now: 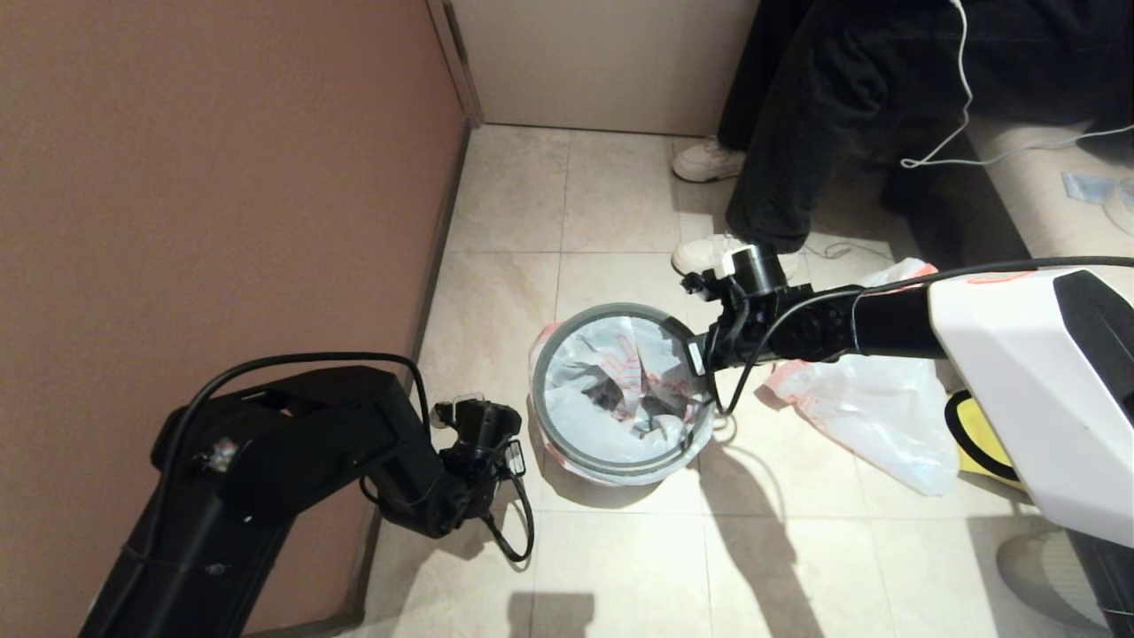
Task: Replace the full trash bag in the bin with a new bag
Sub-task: Place the trash can ring on the trash can
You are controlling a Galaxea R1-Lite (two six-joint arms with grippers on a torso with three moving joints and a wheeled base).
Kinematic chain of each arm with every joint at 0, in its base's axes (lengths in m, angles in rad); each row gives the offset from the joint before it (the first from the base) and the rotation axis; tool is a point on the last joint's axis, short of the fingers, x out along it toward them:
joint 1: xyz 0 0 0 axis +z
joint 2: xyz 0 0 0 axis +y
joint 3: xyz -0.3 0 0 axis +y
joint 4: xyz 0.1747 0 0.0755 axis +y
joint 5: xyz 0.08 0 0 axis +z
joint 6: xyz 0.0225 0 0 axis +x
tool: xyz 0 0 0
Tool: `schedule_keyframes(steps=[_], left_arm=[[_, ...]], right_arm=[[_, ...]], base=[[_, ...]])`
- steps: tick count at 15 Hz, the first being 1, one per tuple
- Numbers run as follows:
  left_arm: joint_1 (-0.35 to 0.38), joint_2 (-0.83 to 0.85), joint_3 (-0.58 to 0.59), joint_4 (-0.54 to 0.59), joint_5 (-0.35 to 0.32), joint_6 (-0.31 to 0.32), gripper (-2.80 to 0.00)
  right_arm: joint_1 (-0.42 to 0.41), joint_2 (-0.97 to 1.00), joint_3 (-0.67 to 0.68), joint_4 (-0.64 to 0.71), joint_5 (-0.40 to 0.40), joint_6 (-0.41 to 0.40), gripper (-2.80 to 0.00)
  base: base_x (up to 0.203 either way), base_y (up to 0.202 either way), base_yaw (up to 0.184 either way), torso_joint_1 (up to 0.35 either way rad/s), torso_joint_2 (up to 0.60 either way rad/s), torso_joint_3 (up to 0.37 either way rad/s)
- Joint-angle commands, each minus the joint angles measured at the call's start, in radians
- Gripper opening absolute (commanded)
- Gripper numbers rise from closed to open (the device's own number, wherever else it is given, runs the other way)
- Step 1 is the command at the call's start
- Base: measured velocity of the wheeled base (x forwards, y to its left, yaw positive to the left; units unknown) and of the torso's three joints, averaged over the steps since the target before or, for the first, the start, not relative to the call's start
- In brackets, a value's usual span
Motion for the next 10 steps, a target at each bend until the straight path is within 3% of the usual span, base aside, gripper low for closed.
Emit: schedule_keyframes(steps=[1,10], left_arm=[[-0.003,0.003,0.000,-0.004,0.003,-0.003,-2.80],[-0.003,0.003,-0.002,-0.004,0.003,-0.001,-2.80]], right_arm=[[-0.015,0.009,0.000,0.001,0.000,-0.002,-2.80],[0.018,-0.013,0.016,0.009,0.001,0.035,-2.80]], base=[[0.000,0.000,0.000,0.000,0.00,0.000],[0.000,0.000,0.000,0.000,0.00,0.000]])
